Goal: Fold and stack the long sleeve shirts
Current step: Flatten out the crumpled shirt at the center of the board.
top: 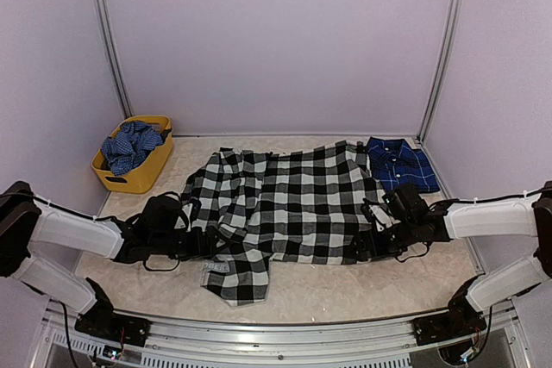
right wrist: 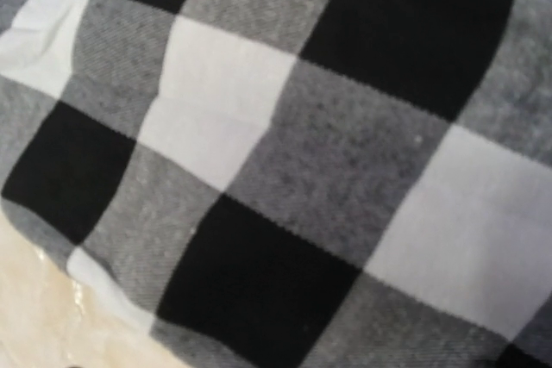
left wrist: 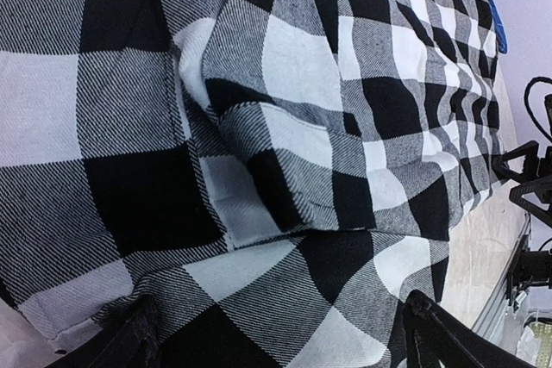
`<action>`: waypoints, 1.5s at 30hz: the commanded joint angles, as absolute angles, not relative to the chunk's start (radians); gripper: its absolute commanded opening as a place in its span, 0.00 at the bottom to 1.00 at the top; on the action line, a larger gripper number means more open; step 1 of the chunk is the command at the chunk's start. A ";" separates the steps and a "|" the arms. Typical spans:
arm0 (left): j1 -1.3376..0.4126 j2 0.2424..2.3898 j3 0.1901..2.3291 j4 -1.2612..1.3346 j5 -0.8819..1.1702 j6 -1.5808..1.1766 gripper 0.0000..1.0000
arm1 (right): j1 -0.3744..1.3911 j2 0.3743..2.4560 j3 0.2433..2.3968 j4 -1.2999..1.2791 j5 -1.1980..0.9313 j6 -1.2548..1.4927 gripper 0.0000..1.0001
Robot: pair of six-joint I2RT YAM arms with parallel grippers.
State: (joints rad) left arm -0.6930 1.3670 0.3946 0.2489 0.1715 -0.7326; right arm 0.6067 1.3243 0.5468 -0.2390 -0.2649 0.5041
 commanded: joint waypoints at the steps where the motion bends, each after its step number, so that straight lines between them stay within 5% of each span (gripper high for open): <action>1: -0.696 1.399 0.403 0.206 0.128 -0.735 0.92 | 0.615 1.364 0.541 -0.260 -0.219 0.528 0.94; 25: -0.699 1.161 0.443 0.069 0.105 -0.705 0.91 | 0.656 1.321 0.587 -0.358 -0.192 0.499 0.94; 41: -0.658 1.513 0.649 0.076 0.086 -0.676 0.57 | 0.657 1.290 0.594 -0.379 -0.176 0.491 0.94; 45: -0.652 1.560 0.657 0.148 0.173 -0.684 0.39 | 0.657 1.292 0.590 -0.376 -0.177 0.492 0.94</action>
